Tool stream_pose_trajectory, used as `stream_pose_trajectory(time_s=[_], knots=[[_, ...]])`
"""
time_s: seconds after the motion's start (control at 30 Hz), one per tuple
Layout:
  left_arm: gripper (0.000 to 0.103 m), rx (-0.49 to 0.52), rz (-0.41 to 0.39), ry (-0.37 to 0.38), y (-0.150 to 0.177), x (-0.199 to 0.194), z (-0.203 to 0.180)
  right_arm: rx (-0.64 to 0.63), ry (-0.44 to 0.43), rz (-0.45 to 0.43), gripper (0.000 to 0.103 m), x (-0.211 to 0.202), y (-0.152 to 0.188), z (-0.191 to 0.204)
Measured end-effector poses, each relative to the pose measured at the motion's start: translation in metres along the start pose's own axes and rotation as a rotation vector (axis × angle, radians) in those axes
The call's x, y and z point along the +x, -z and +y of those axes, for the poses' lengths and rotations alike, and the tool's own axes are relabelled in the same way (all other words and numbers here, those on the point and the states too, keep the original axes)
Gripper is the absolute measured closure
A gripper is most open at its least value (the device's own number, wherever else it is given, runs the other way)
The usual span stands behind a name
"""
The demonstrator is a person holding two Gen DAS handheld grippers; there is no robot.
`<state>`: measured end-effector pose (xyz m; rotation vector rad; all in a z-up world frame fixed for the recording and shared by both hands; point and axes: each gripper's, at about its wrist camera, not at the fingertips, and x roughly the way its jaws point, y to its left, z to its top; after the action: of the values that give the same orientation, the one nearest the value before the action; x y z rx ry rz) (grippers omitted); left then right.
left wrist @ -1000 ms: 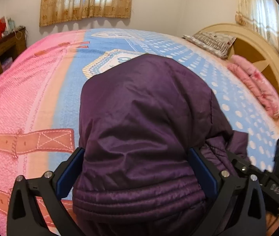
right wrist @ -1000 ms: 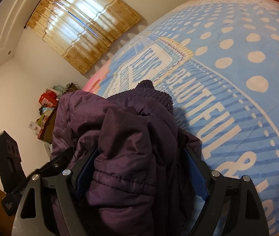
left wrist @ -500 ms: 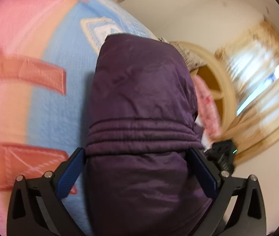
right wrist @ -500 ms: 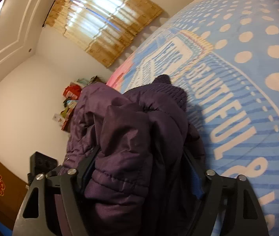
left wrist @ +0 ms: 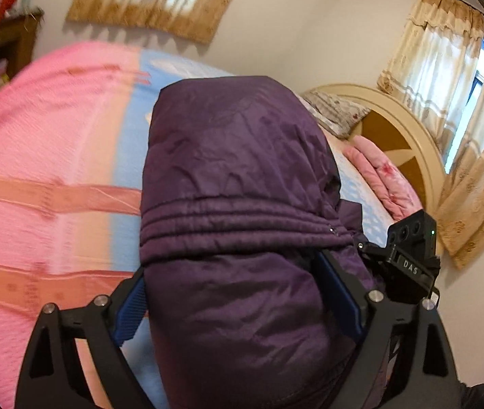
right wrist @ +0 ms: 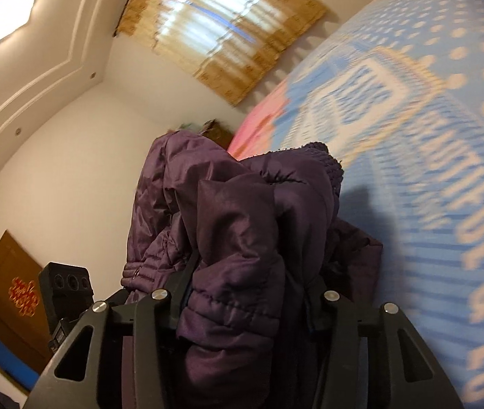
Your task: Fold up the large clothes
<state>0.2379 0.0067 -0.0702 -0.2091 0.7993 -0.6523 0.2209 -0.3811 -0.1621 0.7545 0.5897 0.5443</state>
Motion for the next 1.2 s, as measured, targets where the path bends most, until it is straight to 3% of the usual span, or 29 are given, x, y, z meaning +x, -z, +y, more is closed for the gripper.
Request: stream_pose_trajectory(time_s=[0.17, 0.47, 0.6, 0.7, 0.87, 1.0, 1.2], knots=[[0.010, -0.048, -0.067, -0.117, 0.003, -0.033, 0.032, -0.066, -0.090, 0.115, 0.057, 0.063, -0.003, 0.042], [0.010, -0.255, -0.182, -0.332, 0.025, -0.100, 0.127, -0.189, -0.244, 0.362, 0.059, 0.220, 0.011, 0.137], [0.010, -0.331, -0.208, -0.392, 0.033, -0.111, 0.156, -0.211, -0.296, 0.460, 0.060, 0.284, 0.030, 0.167], [0.010, -0.409, -0.203, -0.392, 0.045, -0.110, 0.186, -0.218, -0.299, 0.507, 0.060, 0.318, 0.043, 0.174], [0.003, -0.497, -0.215, -0.365, 0.059, -0.099, 0.218, -0.177, -0.294, 0.549, 0.060, 0.343, 0.054, 0.162], [0.000, -0.386, -0.234, -0.471, 0.057, -0.086, 0.203, -0.139, -0.284, 0.565, 0.060, 0.352, 0.055, 0.141], [0.000, -0.355, -0.241, -0.508, 0.054, -0.072, 0.204, -0.137, -0.272, 0.567, 0.057, 0.356, 0.063, 0.127]])
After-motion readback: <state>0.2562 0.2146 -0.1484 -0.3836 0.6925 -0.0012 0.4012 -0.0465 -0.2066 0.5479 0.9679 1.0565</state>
